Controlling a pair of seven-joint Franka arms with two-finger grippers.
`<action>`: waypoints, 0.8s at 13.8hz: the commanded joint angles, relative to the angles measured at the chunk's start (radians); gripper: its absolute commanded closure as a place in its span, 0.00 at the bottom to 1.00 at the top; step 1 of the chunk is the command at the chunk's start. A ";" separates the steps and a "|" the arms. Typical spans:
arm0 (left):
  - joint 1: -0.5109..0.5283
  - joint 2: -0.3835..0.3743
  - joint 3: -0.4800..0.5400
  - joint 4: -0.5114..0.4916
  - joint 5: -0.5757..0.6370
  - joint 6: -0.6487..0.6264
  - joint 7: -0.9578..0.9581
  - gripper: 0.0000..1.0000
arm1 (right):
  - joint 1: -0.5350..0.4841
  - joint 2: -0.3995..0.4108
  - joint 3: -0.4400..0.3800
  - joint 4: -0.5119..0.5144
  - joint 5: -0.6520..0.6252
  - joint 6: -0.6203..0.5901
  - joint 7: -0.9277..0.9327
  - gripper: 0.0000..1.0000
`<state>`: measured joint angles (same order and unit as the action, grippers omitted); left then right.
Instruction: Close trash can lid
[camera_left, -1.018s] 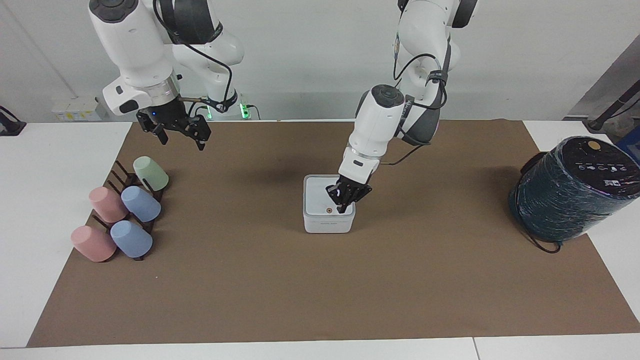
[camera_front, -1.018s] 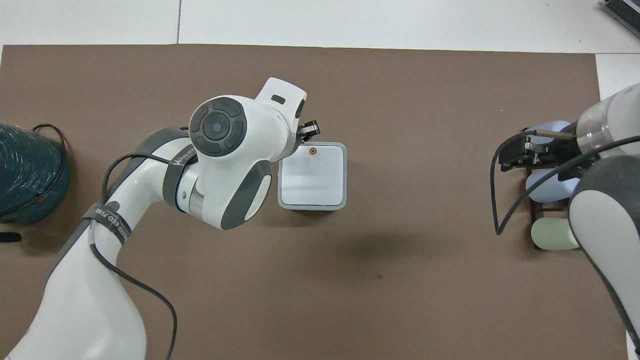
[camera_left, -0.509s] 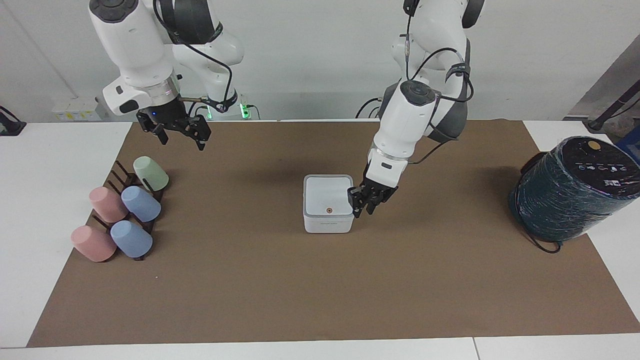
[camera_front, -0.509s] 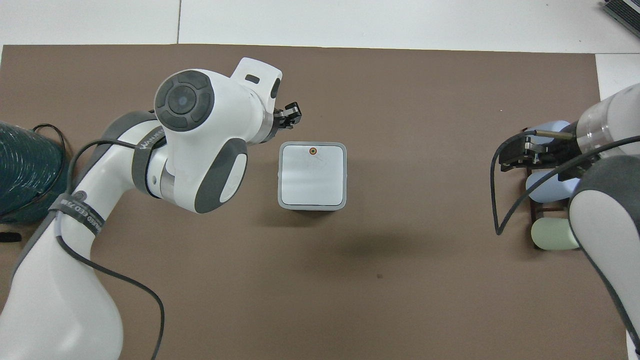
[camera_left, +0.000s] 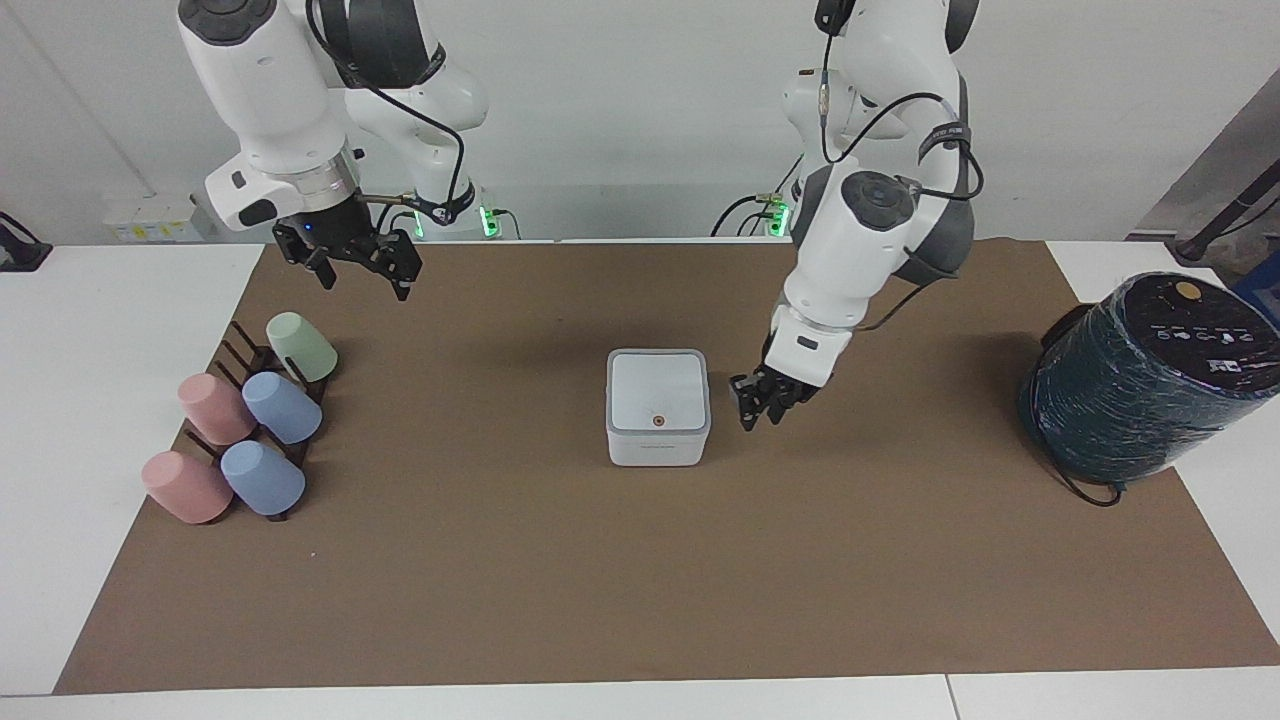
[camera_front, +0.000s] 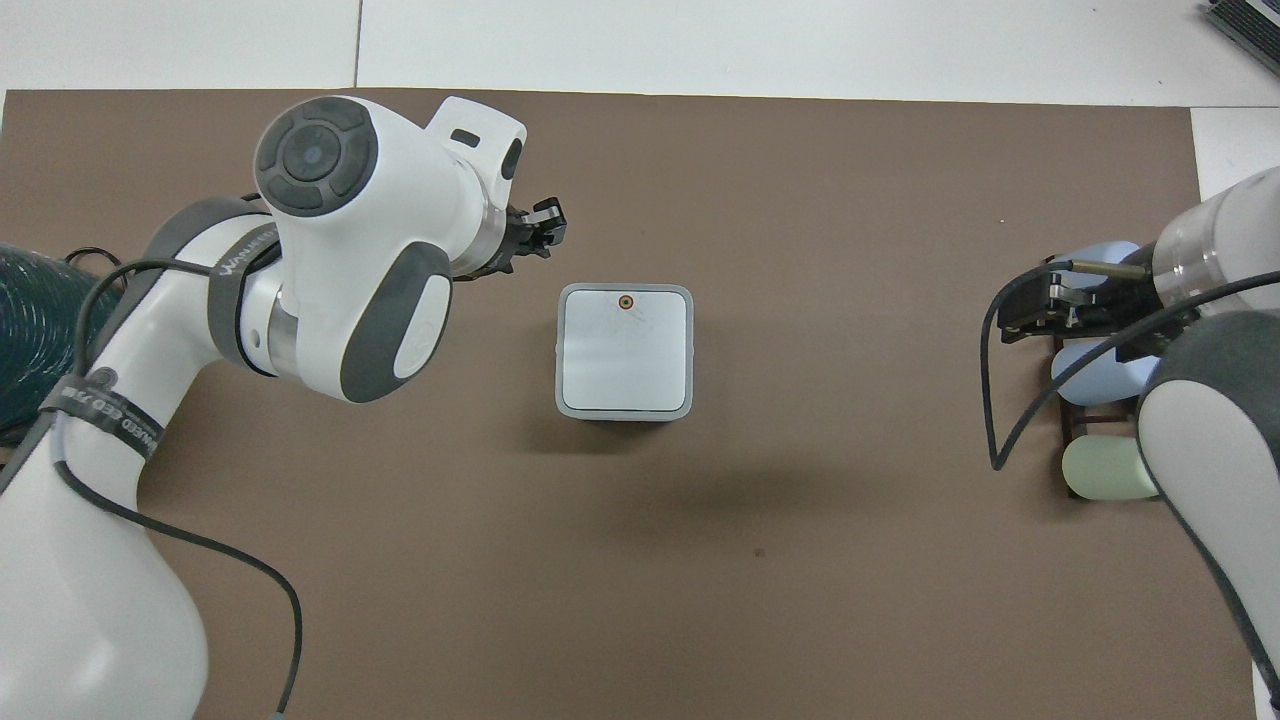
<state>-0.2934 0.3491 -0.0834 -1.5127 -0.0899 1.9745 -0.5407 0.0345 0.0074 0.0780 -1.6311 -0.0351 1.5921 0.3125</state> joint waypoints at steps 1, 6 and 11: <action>0.086 -0.024 -0.003 0.025 0.022 -0.110 0.181 0.57 | -0.011 -0.023 0.005 -0.027 0.000 0.011 -0.021 0.00; 0.194 -0.062 0.010 0.025 0.107 -0.209 0.431 0.42 | -0.011 -0.023 0.005 -0.027 0.000 0.011 -0.021 0.00; 0.212 -0.076 0.024 0.023 0.154 -0.227 0.516 0.07 | -0.011 -0.023 0.005 -0.027 -0.002 0.011 -0.021 0.00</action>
<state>-0.0840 0.2881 -0.0654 -1.4896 0.0248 1.7710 -0.0672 0.0345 0.0073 0.0780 -1.6311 -0.0351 1.5921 0.3125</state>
